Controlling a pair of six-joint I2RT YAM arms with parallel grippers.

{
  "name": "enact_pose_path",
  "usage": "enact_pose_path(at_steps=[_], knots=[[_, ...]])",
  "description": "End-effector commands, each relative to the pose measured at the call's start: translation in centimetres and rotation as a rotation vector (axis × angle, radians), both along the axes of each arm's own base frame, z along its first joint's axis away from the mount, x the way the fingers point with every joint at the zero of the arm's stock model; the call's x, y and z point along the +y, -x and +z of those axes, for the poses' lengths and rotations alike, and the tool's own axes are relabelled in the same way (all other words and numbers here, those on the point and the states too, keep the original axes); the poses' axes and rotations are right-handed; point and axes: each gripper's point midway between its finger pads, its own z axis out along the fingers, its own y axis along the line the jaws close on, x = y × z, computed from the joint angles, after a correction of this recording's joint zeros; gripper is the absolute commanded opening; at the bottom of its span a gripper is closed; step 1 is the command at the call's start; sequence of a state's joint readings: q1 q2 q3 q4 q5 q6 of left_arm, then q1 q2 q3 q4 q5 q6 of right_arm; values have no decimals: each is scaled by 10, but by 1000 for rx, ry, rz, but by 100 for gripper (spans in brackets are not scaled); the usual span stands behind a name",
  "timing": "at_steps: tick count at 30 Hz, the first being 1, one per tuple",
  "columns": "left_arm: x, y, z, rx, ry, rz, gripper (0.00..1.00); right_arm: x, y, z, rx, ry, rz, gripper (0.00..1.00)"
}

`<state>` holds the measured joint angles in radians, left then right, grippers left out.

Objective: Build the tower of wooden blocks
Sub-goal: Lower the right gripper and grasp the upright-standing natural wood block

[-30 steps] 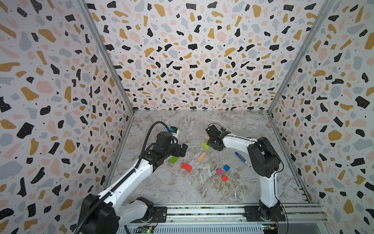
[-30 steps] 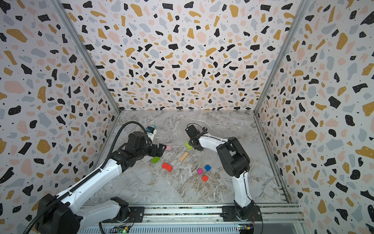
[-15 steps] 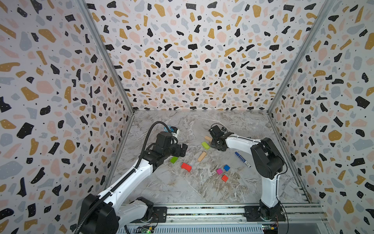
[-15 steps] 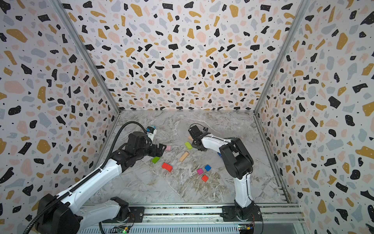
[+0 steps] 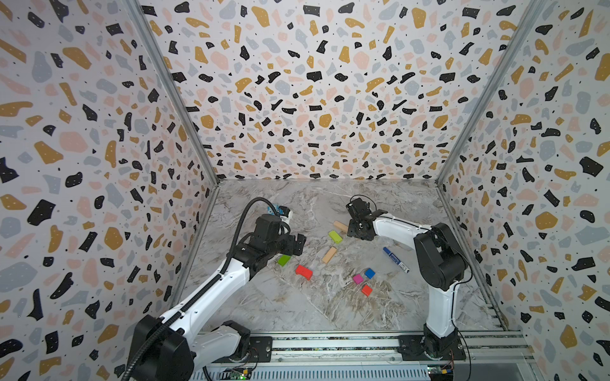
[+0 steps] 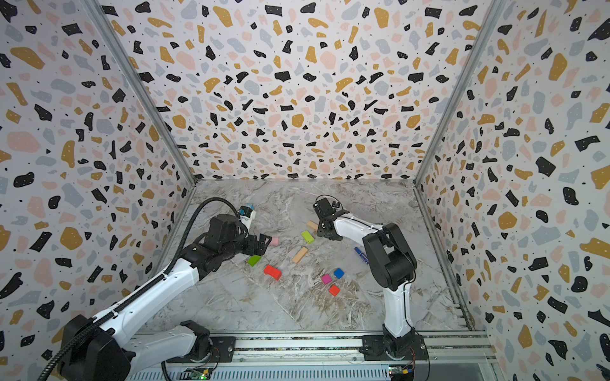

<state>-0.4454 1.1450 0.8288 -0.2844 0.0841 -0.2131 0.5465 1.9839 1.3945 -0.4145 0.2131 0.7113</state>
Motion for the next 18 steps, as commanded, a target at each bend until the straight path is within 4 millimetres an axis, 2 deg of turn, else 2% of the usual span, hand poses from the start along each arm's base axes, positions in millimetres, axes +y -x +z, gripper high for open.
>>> enact_pose_path(at_steps=[1, 10, 18], knots=[[0, -1, -3, -7, -10, -5, 97, 4, -6, 1, 12, 6, 85, 58], [-2, 0, -4, -1, -7, -11, 97, -3, -5, -2, 1, 85, 206, 57], [-2, 0, -3, -1, -6, -12, 97, 4, -8, -12, 22, 62, 278, 48]])
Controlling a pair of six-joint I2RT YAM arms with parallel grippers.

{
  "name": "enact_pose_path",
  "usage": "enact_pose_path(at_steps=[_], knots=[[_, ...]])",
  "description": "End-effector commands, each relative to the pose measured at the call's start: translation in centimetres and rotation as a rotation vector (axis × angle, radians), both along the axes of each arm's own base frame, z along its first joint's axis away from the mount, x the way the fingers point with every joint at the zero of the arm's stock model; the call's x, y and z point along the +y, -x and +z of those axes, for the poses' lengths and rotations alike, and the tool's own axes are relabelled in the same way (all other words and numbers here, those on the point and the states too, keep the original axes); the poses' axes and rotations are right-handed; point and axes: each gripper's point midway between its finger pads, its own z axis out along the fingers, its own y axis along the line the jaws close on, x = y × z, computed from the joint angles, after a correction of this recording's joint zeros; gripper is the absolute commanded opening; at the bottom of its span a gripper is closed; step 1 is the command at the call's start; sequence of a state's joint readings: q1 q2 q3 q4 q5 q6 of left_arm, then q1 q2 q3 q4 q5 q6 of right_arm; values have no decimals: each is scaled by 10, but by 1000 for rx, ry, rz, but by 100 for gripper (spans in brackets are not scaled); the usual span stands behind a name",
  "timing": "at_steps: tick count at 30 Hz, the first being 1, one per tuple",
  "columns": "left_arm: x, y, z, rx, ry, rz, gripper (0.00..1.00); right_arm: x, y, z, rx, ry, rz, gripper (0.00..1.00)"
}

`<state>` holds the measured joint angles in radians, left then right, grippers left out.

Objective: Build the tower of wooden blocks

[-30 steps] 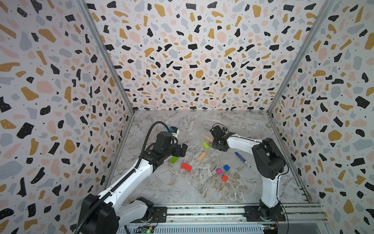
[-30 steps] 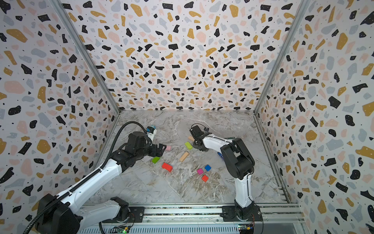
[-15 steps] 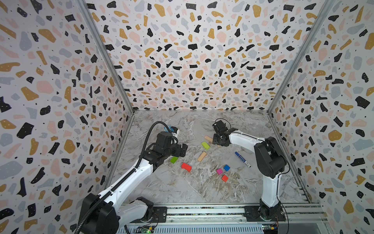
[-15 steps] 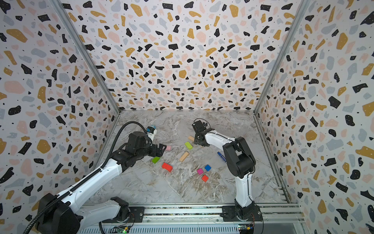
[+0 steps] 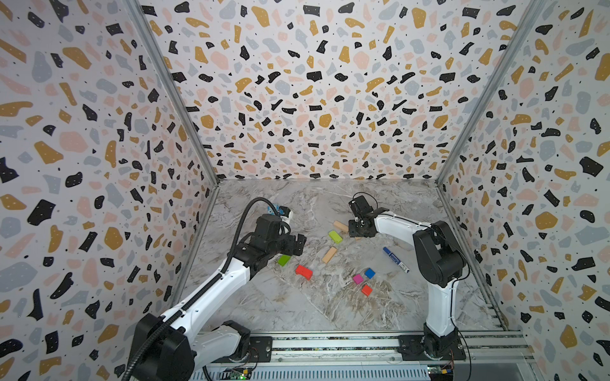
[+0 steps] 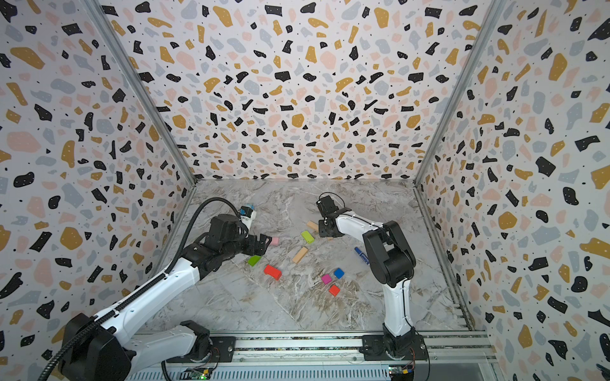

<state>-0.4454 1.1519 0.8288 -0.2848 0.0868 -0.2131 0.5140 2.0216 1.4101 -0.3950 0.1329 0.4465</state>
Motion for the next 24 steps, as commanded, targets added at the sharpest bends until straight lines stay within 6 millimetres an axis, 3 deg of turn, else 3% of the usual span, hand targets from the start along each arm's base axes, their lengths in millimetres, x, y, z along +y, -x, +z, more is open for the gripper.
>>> enact_pose_path(at_steps=[1, 9, 16, 20, 24], knots=[[-1, 0, -1, -9, -5, -9, 97, 2, -2, -2, 5, 2, 41, 46], [-1, 0, -2, -5, -7, -11, 97, 1, -8, -4, -1, 11, 35, 37], [-2, 1, -4, 1, -5, -16, 96, -1, -8, -3, 13, 18, 16, 16], [-5, 1, -7, 16, 6, -24, 94, -5, -4, 10, -1, 10, -5, 5], [-12, 3, -15, 48, 12, -53, 95, -9, 5, 37, -26, -16, -32, 3]])
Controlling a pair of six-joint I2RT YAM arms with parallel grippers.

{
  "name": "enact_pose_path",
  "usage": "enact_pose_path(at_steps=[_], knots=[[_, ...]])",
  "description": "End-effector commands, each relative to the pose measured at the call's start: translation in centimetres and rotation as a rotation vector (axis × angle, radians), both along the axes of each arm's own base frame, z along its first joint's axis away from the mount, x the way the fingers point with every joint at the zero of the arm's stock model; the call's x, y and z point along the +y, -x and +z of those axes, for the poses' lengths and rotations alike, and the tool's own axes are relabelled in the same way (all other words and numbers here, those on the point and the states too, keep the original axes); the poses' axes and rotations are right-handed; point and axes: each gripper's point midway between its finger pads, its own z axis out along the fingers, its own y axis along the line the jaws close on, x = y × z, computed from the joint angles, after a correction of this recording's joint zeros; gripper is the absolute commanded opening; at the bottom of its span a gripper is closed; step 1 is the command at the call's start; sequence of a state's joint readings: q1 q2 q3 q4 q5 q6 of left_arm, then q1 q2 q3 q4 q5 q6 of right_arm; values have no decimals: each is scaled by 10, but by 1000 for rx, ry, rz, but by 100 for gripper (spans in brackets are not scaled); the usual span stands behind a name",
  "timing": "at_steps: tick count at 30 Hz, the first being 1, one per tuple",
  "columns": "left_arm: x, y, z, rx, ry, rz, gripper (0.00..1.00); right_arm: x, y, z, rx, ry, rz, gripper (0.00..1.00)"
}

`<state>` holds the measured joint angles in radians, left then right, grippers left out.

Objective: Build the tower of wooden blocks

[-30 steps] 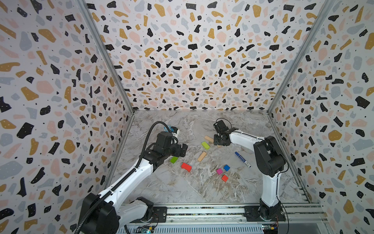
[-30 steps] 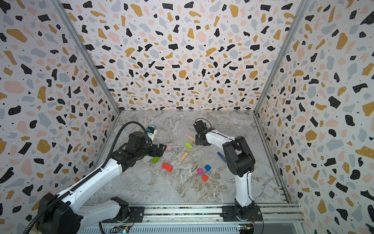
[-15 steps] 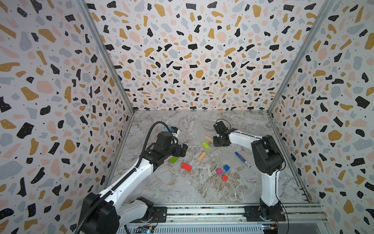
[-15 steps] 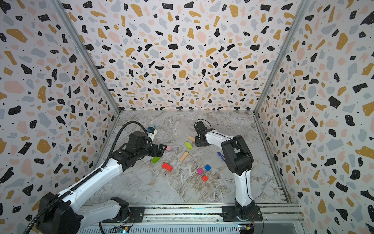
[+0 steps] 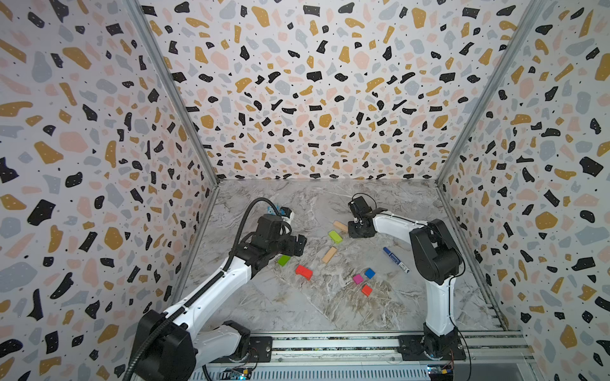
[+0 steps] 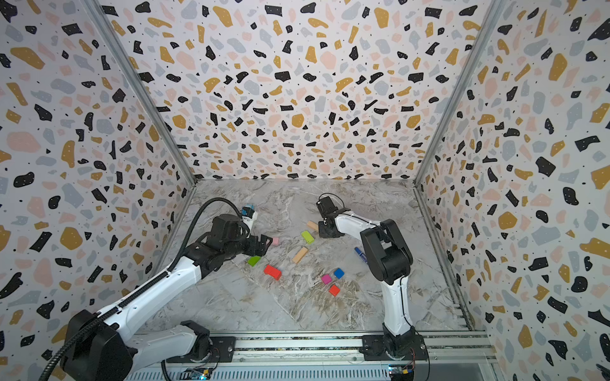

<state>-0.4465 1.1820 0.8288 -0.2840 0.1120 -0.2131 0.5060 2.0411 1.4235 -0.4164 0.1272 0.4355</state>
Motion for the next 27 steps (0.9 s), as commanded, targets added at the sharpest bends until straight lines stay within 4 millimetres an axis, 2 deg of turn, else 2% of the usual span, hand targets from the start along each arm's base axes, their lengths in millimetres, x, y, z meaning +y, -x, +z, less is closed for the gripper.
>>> enact_pose_path(at_steps=[1, 6, 11, 17, 21, 27], knots=[[-8, 2, -6, 18, 7, -37, 95, -5, 9, 50, -49, -47, -37, 3], [-7, 3, -7, 16, -1, -39, 95, -10, 36, 67, -43, -36, -53, 3], [-8, 3, -10, 28, -8, -41, 96, 7, 72, 68, -21, -49, 11, 3], [-6, 3, -10, 26, -14, -34, 96, 27, 112, 61, 0, -61, 42, 3], [-5, 3, -9, 24, -15, -32, 96, 33, 125, 56, 4, -92, 57, 3], [-5, 2, -9, 24, -15, -30, 96, 41, 134, 36, 40, -80, 72, 3]])
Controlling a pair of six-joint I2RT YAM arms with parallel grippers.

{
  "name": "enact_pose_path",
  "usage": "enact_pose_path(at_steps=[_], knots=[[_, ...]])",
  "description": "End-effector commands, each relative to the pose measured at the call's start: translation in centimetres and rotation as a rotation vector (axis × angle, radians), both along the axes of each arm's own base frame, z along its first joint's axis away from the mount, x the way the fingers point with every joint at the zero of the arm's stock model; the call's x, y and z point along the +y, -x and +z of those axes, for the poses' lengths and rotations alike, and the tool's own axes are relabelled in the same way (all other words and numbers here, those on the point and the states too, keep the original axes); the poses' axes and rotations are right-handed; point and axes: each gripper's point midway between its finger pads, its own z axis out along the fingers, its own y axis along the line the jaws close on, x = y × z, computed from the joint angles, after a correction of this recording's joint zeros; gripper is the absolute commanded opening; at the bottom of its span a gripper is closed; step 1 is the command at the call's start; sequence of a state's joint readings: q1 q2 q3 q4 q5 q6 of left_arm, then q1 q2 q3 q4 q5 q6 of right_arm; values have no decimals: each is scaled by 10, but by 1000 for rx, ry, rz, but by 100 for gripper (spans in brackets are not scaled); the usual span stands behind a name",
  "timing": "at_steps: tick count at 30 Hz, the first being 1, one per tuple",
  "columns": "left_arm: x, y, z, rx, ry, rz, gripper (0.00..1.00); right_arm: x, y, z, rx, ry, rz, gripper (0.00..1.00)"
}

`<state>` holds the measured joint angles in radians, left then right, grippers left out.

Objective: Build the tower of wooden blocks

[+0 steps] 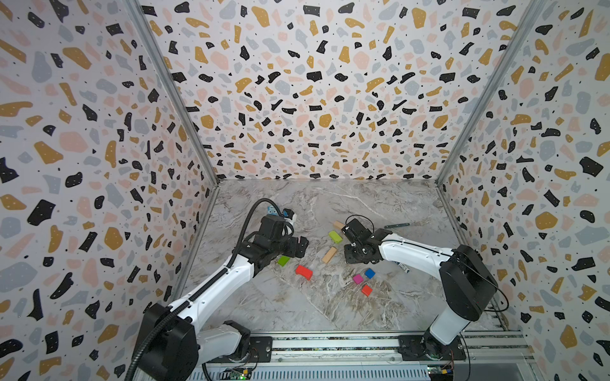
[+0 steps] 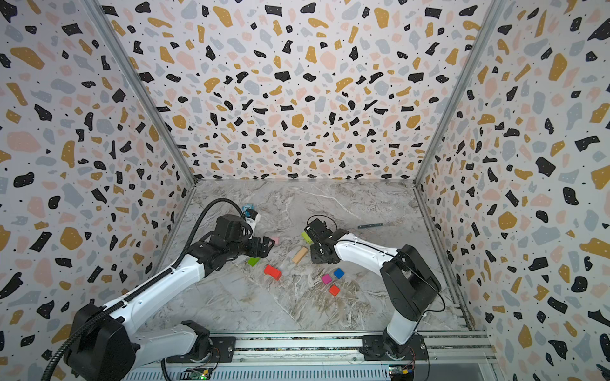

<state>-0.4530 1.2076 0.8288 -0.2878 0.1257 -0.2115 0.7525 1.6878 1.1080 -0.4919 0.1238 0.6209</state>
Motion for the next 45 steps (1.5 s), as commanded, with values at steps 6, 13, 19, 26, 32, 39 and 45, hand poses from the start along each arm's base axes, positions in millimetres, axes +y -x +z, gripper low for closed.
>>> enact_pose_path(at_steps=[6, 13, 19, 26, 32, 39, 45], knots=[[-1, 1, -3, 3, -17, -12, 96, 20, 1, -12, -8, -31, 18, 3], [0, 0, -3, 1, -20, -10, 96, 26, -3, -24, 6, -19, 13, 5], [0, 0, -4, 7, -20, -9, 96, 29, -3, -39, 29, 2, -1, 6], [0, 0, -5, 8, -26, -8, 96, 38, -7, -38, 26, -17, 3, 15], [0, 0, -6, 10, -28, -8, 96, 36, -7, -42, 33, -5, -2, 26], [0, 0, -7, 15, -28, -8, 96, 36, -5, -38, 26, -13, -2, 43], [-3, 1, -9, 23, -19, -22, 96, 37, -8, -23, -7, -36, 4, 53]])
